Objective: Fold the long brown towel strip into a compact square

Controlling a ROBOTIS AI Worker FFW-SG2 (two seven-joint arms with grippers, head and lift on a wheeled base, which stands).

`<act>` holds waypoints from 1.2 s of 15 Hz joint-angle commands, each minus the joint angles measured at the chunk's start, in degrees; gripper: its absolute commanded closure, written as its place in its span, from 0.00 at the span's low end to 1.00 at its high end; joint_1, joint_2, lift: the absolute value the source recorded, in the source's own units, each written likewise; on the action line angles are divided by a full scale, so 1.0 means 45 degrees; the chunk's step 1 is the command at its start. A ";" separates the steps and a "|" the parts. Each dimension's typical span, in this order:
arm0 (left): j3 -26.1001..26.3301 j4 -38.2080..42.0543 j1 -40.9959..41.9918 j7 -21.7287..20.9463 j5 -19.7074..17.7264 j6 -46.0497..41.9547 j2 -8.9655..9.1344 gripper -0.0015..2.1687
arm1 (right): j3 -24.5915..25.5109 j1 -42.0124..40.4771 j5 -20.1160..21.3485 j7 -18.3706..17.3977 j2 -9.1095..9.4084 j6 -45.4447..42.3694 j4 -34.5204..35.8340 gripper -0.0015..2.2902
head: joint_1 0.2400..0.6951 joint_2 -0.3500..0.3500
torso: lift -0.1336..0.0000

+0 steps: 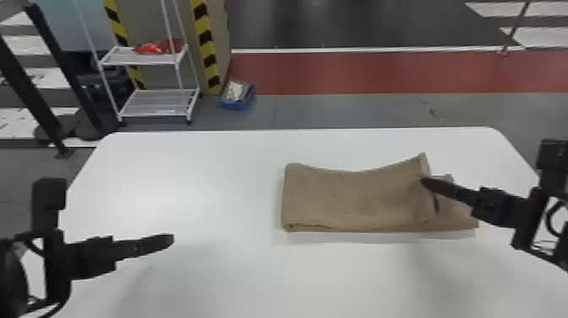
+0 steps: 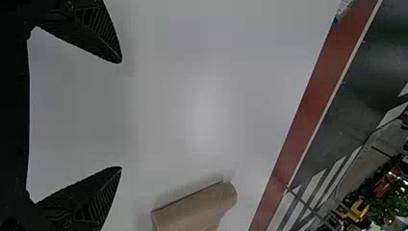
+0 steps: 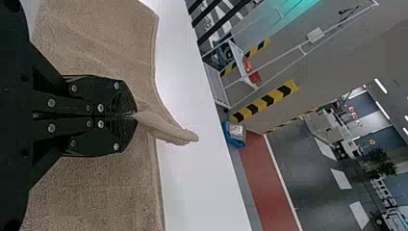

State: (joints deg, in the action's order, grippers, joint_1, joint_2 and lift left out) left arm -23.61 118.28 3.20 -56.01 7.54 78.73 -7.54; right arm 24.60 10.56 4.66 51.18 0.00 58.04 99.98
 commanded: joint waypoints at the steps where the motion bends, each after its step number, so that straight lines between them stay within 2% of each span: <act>1: -0.0125 0.0043 0.0071 -0.0014 -0.0034 -0.0004 -0.0063 0.05 | 0.1018 -0.0043 -0.0450 0.0034 -0.0118 0.0492 0.0399 0.51 | 1.00 0.56 | 0.07; 5: -0.0047 -0.0113 0.0090 0.0005 -0.0034 -0.0278 -0.0024 0.05 | 0.0979 -0.0082 -0.0118 -0.0337 -0.0215 -0.0836 -0.0871 0.51 | 1.00 0.51 | 0.07; 8: -0.0008 -0.0093 0.0090 -0.0014 0.0044 -0.0278 -0.0024 0.05 | 0.0940 0.0114 -0.0020 -0.0318 -0.0235 -0.0601 -0.0831 0.51 | 1.00 0.49 | 0.07; 12: -0.0105 -0.0152 0.0130 0.0005 0.0005 -0.0278 -0.0141 0.05 | 0.2190 0.0192 -0.0645 -0.0200 -0.0860 0.0297 -0.0538 0.51 | 1.00 0.47 | 0.07; 15: 0.0110 -0.0191 0.0071 0.0025 0.0044 -0.0278 -0.0043 0.05 | 0.1780 0.0094 -0.0450 -0.0318 -0.0840 -0.0289 -0.1105 0.51 | 1.00 0.42 | 0.07; 18: 0.0149 -0.0191 0.0071 0.0005 0.0103 -0.0278 -0.0063 0.05 | 0.1155 0.0192 -0.0235 -0.0298 -0.0743 0.0024 -0.0812 0.51 | 1.00 0.42 | 0.07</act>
State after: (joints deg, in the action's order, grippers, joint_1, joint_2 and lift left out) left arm -22.96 117.42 3.53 -55.91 7.94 77.48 -7.75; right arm 30.74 11.20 3.26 49.75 -3.52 57.14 95.42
